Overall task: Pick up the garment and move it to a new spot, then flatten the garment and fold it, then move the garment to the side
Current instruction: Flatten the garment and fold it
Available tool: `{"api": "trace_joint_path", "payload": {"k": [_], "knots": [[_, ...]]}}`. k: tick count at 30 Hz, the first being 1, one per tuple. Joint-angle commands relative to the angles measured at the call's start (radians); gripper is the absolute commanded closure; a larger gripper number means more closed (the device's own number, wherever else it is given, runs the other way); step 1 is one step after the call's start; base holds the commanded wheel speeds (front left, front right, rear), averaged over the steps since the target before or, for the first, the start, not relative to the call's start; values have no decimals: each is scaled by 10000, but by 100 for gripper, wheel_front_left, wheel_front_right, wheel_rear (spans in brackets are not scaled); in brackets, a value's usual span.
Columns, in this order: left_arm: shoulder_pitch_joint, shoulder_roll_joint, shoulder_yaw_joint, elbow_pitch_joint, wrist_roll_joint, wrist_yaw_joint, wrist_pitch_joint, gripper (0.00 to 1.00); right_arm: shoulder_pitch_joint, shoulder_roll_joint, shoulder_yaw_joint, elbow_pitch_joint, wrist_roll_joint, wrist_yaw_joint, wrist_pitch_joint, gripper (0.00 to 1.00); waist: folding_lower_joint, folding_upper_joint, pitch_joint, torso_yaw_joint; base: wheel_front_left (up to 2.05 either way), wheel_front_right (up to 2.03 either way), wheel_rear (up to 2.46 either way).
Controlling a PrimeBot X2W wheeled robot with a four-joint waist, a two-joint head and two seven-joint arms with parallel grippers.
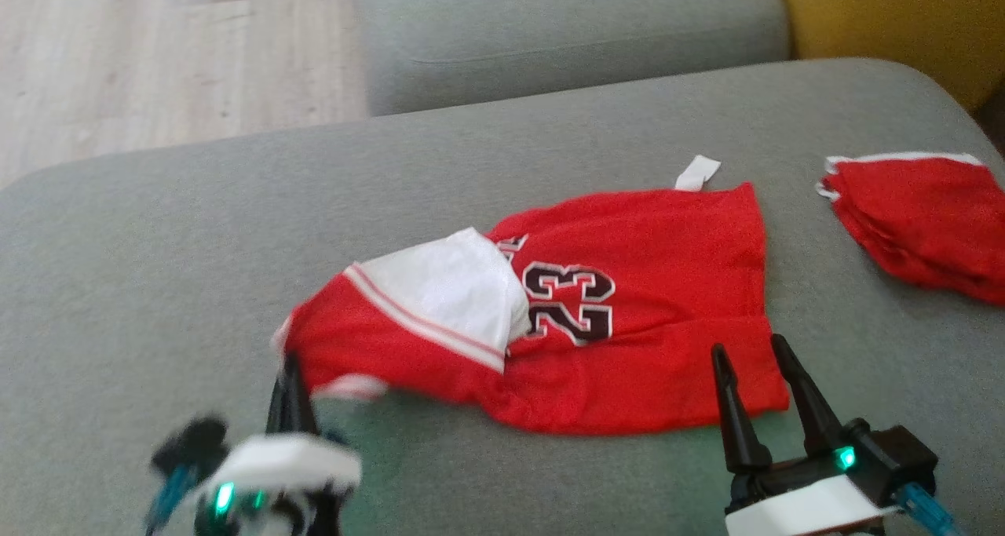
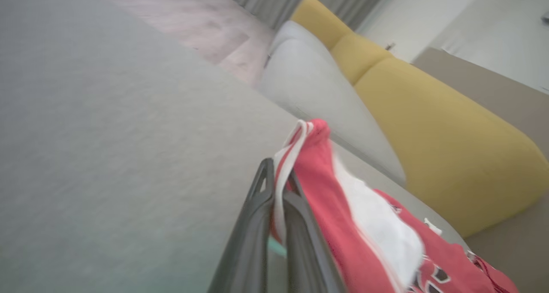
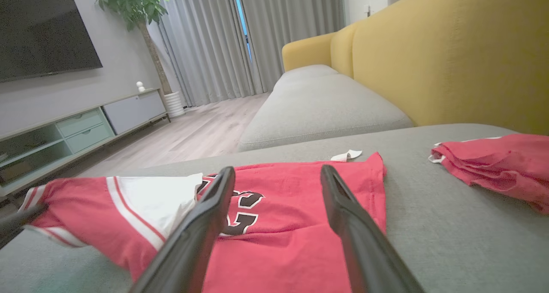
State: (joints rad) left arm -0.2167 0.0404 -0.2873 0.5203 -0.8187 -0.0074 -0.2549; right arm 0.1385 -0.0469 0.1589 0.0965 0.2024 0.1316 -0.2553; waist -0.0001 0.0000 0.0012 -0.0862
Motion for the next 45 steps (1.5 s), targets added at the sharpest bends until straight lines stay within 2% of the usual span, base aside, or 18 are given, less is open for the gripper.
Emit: {"api": "trace_joint_path", "payload": {"k": [1, 4, 5, 6, 7, 9, 13, 17, 21, 22, 27, 31, 37, 45], "knots": [[-186, 99, 624, -430, -107, 54, -68, 100, -232, -34, 235, -380, -19, -9, -65, 0, 1, 0, -101, 417, 0, 0, 0], [840, 99, 982, -577, -486, 97, -68, 100, -139, -34, 168, -425, -29, -9, -65, 0, 1, 0, -88, 694, 0, 0, 0], [1090, 99, 963, -626, -583, 97, -68, 88, -116, -34, 168, -428, -36, -9, -65, 0, 1, 0, -85, 776, 0, 0, 0], [1303, 99, 899, -663, -685, 102, -68, 53, -95, -34, 168, -428, -42, -9, -65, 0, 1, 0, -81, 854, 0, 0, 0], [1469, 99, 865, -727, -708, 145, -68, 0, -82, -34, 171, -426, -45, -9, -65, 0, 1, 0, -77, 914, 0, 0, 0], [1694, 99, 768, -872, -389, 282, -68, 0, -74, -34, 183, -420, -54, -9, -65, 0, 1, 0, -67, 992, 0, 0, 0], [1759, 238, 791, -1609, 1434, 492, -68, 0, -92, -34, 222, -430, -66, -9, -65, 0, 1, 0, -17, 1032, 0, 0, 0], [1230, 1113, 295, -2678, 4063, 754, -68, 0, -82, -34, 272, -413, -143, -9, -65, 0, 1, 0, 109, 1018, 0, 0, 0], [-10, 1614, -690, -2567, 5530, 474, 106, 0, -195, -34, 399, -395, -236, -9, -65, 0, 1, 0, 417, 894, 0, 0, 0], [-865, 1639, -1178, -2212, 5997, 223, 468, 0, -343, -67, 458, -403, -267, -9, -65, 0, 1, 0, 692, 803, 0, 0, 0], [-2940, 1210, -1938, -550, 6378, -480, 1357, 0, -759, -251, 613, -436, -329, -9, -65, 0, 1, 0, 1488, 588, 0, 0, 0], [-4158, 1046, -2287, 1172, 6614, -726, 1728, 0, -1101, -371, 760, -456, -336, -9, -65, 0, 1, 0, 2024, 358, 0, 0, 0], [-5052, 880, -2773, 3202, 6624, -1059, 1546, 0, -1362, -484, 776, -457, -341, -9, -65, 0, 1, 0, 2437, 124, 0, 0, 0], [-5515, 658, -3331, 4524, 6571, -1188, 940, 0, -1346, -474, 806, -440, -356, -9, -65, 0, 1, 0, 2443, 39, 0, 0, 0]]}}
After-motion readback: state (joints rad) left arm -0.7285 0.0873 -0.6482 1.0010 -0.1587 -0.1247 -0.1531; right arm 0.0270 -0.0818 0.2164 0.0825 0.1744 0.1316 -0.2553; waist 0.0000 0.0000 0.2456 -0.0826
